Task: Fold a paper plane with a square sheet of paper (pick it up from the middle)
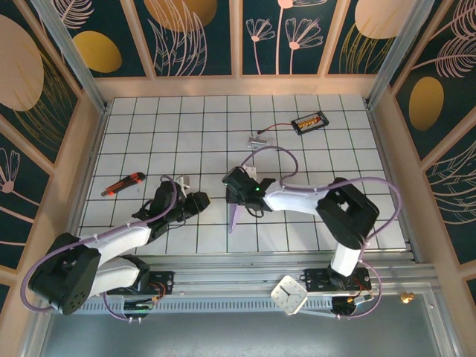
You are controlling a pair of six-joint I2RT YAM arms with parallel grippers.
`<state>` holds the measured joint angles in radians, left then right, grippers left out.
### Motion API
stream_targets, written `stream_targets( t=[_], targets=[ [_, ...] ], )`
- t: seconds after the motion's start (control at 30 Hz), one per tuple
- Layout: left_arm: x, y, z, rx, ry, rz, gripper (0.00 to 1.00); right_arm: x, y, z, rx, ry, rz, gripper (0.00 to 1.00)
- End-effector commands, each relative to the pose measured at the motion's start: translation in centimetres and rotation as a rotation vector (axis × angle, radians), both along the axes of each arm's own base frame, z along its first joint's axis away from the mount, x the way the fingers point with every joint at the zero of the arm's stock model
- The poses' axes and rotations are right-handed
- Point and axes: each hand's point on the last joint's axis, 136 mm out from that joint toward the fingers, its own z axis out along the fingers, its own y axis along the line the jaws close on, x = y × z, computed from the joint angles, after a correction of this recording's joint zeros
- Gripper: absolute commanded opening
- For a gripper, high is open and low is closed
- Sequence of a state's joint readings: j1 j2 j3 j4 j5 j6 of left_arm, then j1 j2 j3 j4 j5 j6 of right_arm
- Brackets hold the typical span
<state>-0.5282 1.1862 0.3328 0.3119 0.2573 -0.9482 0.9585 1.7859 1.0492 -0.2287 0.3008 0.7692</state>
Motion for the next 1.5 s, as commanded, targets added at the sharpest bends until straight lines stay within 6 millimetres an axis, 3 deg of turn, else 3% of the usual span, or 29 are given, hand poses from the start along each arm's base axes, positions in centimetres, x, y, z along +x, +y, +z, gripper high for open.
stream_targets(
  t=[0.0, 0.17, 0.33, 0.43, 0.6, 0.7, 0.97, 1.07, 1.23, 1.47],
  targets=[
    [0.2, -0.4, 0.3, -0.032, -0.019, -0.012, 0.33, 0.4, -1.9, -0.5, -0.095, -0.025, -0.102, 0.61],
    [0.2, -0.8, 0.1, -0.036, -0.007, -0.034, 0.33, -0.2, -2.1, -0.8, -0.074, -0.012, -0.117, 0.45],
    [0.3, -1.0, 0.3, -0.038, -0.007, -0.043, 0.33, -0.8, -2.3, 0.7, 0.019, -0.031, -0.136, 0.20],
    [0.5, -0.9, 0.5, -0.031, -0.014, -0.036, 0.33, -0.8, -1.2, 2.4, 0.152, -0.054, -0.105, 0.07],
    [1.0, -0.6, 2.2, -0.039, -0.073, -0.015, 0.33, -1.1, 2.2, 6.9, 0.490, -0.097, 0.012, 0.02],
    [0.9, -1.2, 3.8, -0.095, -0.104, -0.034, 0.35, -1.3, 2.6, 8.1, 0.613, -0.098, 0.040, 0.00],
    [0.1, -4.3, 5.6, -0.245, -0.089, -0.146, 0.43, -0.9, 0.7, 4.4, 0.708, -0.021, -0.009, 0.00],
    [0.1, -5.0, 4.8, -0.222, -0.069, -0.172, 0.44, -1.0, 0.4, 3.4, 0.704, -0.007, -0.021, 0.00],
    [0.7, -5.2, 1.9, -0.149, 0.009, -0.166, 0.44, -1.3, -0.2, 2.1, 0.698, 0.013, -0.039, 0.00],
    [1.0, -6.4, 0.4, -0.133, 0.045, -0.211, 0.44, -1.3, -0.4, 1.5, 0.697, 0.019, -0.046, 0.00]
  ],
)
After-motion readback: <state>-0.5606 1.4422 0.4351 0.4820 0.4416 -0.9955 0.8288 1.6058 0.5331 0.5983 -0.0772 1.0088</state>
